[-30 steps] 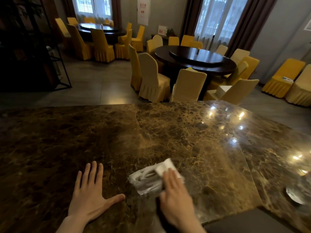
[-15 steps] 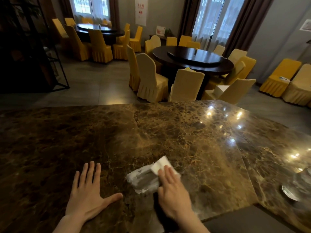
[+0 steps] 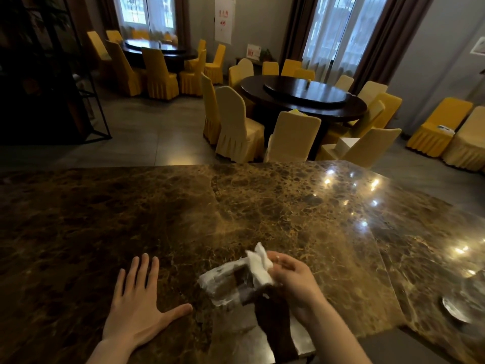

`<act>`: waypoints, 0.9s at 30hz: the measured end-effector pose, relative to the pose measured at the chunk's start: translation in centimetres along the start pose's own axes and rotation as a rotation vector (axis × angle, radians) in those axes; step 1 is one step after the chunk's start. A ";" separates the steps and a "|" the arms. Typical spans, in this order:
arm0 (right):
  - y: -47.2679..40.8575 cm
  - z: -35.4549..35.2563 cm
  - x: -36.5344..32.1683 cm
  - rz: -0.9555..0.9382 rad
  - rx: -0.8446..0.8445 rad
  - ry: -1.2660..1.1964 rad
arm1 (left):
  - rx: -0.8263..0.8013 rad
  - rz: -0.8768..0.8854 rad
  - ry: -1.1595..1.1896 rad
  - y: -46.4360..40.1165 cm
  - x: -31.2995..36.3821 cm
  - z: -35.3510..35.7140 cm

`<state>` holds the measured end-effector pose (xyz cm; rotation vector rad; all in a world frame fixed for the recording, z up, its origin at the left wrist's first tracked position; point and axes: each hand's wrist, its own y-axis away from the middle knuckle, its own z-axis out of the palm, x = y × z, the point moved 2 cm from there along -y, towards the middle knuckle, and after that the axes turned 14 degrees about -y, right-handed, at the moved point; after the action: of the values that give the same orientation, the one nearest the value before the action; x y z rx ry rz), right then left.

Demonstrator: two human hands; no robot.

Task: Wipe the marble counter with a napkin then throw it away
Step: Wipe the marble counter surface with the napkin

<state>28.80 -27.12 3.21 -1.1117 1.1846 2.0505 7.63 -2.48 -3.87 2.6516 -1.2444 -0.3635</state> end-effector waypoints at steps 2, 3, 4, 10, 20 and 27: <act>-0.4 -0.6 -0.8 0.122 -0.029 -0.253 | -0.002 0.001 -0.002 0.0 0.0 -0.1; -0.6 -1.0 -0.9 0.156 -0.035 -0.297 | -0.003 0.002 -0.001 0.0 0.0 -0.1; -0.9 -1.3 -0.9 0.179 -0.036 -0.322 | -0.005 0.001 0.001 0.0 0.0 -0.1; -1.4 -1.4 0.6 0.136 -0.032 -0.194 | -0.005 -0.001 0.012 0.0 0.1 -0.2; -2.3 -0.9 0.6 -0.351 0.151 0.543 | 0.033 -0.006 0.029 -0.1 -0.1 0.1; -1.3 -1.8 2.6 -0.731 0.155 1.044 | 0.071 -0.010 0.037 -0.4 -0.2 0.9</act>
<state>29.08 -28.00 -0.08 -2.2153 1.0481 0.7659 7.49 -2.11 -4.81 2.7113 -1.2562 -0.2756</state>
